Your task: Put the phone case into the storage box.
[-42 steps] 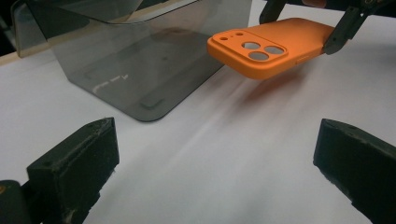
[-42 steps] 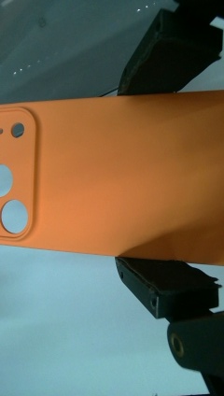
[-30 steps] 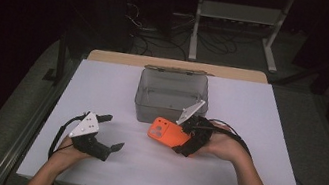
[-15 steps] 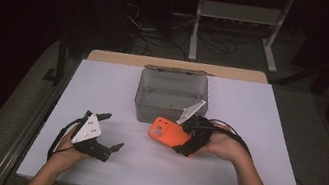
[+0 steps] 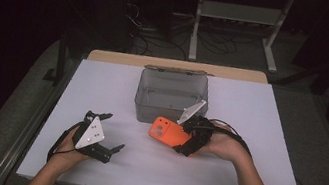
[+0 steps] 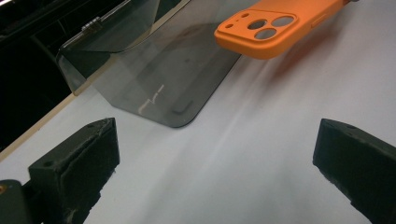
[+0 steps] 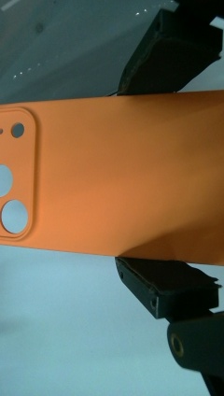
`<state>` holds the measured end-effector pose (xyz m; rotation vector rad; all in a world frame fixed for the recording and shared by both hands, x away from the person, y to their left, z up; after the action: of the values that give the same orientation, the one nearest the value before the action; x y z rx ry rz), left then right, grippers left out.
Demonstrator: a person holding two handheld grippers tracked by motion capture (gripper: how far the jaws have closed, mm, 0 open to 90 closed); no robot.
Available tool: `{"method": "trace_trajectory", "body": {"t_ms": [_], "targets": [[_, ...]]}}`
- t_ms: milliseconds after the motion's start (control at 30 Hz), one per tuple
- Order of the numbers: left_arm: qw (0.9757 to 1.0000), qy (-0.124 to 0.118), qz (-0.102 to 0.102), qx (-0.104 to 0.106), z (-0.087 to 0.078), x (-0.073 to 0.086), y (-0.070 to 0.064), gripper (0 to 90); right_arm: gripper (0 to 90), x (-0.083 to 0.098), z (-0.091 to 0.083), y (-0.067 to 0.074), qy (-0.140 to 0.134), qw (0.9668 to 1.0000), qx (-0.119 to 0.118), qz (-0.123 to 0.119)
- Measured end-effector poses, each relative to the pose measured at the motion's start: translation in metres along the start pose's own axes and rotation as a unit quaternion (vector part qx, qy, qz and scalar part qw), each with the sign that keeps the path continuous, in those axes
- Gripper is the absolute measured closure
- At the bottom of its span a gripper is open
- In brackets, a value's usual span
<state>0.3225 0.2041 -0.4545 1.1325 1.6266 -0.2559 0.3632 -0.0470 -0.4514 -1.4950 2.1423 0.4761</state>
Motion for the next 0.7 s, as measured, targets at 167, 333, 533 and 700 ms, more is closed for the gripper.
{"method": "trace_trajectory", "body": {"t_ms": [167, 333, 533, 700], "targets": [[0.9999, 0.002, 0.013, -0.007, -0.0001, -0.0002, 0.0003, 0.1, 15.8, -0.0001, -0.0002, 0.0002, -0.001, 1.0000, 0.000, 0.000], [0.9994, 0.006, 0.032, -0.016, -0.0003, -0.0004, 0.0002, 0.1, 15.8, 0.0000, -0.0002, 0.0000, 0.000, 1.0000, 0.000, 0.000], [0.9979, 0.014, 0.059, -0.024, 0.0005, -0.0006, -0.0012, 0.1, 15.8, 0.0002, 0.0007, 0.0003, 0.001, 1.0000, 0.000, -0.002], [0.9958, 0.021, 0.084, -0.029, 0.0013, -0.0011, -0.0035, 0.1, 15.8, 0.0003, 0.0006, 0.0001, 0.002, 1.0000, 0.001, -0.002]]}}
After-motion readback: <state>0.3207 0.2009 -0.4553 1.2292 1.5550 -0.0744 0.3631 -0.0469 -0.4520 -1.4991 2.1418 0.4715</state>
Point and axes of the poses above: each handheld gripper's, and its own axes: z roughly forward along the jaws, x roughly out of its underside, y roughly to its left, the point moved 7 cm from there along z, roughly forward along the jaws, and after that the axes turned 3 degrees about -y, right-handed, at the moved point
